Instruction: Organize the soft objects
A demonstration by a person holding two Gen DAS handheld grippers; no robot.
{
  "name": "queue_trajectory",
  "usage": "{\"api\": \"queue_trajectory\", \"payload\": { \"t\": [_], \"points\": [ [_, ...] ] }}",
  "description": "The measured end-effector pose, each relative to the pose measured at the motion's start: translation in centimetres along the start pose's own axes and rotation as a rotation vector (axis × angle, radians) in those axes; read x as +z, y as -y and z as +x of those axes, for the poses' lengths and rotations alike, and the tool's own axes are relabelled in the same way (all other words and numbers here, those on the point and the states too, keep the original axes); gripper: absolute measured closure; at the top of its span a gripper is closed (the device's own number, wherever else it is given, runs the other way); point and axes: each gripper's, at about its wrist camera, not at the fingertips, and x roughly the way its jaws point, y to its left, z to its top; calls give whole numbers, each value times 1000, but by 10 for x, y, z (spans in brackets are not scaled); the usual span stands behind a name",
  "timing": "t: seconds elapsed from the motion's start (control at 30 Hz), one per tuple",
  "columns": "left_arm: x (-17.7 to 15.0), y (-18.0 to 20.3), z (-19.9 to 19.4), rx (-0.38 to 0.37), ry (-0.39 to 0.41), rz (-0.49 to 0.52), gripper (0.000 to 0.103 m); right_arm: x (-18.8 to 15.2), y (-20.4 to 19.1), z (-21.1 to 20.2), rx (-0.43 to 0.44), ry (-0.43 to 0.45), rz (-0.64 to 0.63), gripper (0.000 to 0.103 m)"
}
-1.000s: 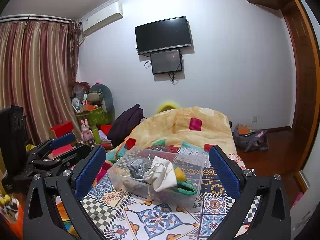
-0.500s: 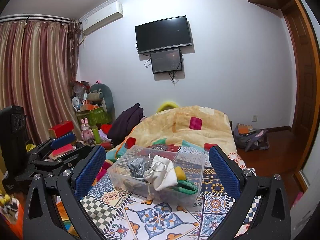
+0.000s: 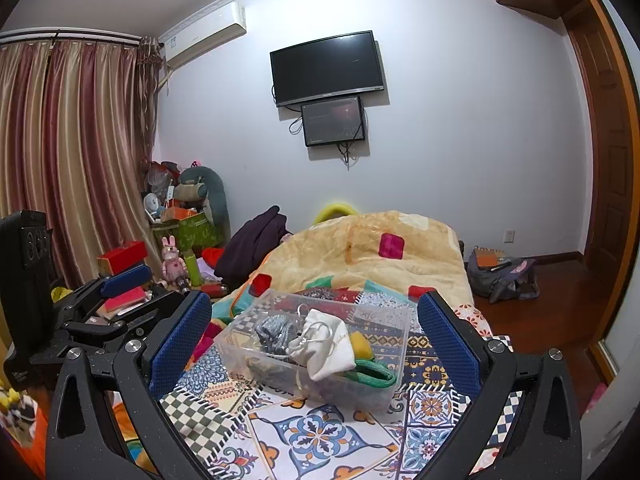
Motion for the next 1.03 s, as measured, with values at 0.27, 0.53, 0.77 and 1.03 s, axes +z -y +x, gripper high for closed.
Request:
{"api": "queue_trajectory", "payload": {
  "t": [0.27, 0.53, 0.77, 1.03],
  "points": [
    [0, -1, 0, -8, 0, -2, 1, -1, 1, 0, 1, -2, -2, 0],
    [0, -1, 0, -11, -5, -6, 0, -2, 1, 1, -5, -2, -4, 0],
    [0, -1, -1, -13, -5, -8, 0, -3, 3, 3, -10, -6, -10, 0],
    [0, -2, -1, -24, -16, -10, 0, -3, 3, 5, -13, -14, -12, 0]
  ]
}}
